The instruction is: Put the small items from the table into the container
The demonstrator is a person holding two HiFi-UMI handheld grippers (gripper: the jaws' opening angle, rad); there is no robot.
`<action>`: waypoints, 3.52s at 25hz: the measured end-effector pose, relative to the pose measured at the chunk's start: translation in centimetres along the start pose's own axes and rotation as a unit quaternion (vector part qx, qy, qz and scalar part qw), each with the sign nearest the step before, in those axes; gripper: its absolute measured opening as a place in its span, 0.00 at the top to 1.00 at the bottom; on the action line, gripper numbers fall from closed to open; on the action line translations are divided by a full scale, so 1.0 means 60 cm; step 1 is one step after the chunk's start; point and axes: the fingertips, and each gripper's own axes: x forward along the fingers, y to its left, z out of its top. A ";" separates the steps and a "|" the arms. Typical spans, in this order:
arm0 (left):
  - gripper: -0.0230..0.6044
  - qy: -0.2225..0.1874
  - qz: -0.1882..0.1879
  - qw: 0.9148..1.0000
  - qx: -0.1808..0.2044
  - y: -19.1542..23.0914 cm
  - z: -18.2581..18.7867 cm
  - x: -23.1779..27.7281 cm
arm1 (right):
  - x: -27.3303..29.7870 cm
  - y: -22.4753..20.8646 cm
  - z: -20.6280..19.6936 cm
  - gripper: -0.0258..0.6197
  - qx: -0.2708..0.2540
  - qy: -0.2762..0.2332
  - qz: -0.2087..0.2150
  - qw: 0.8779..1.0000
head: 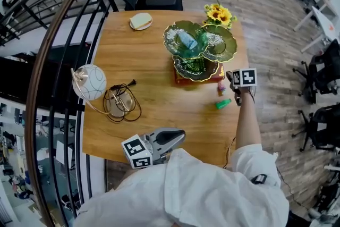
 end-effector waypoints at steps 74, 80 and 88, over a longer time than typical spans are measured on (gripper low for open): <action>0.95 -0.007 -0.009 1.000 0.013 -0.013 0.006 -0.010 | -0.126 -0.042 0.116 0.69 0.083 -0.140 0.003 0.987; 0.95 -0.011 -0.008 1.000 0.012 -0.012 0.008 -0.011 | -0.155 -0.019 0.157 0.69 0.056 -0.166 0.008 0.985; 0.95 -0.013 -0.008 1.000 0.011 -0.008 0.007 -0.012 | -0.174 0.032 0.206 0.69 0.021 -0.193 0.030 0.981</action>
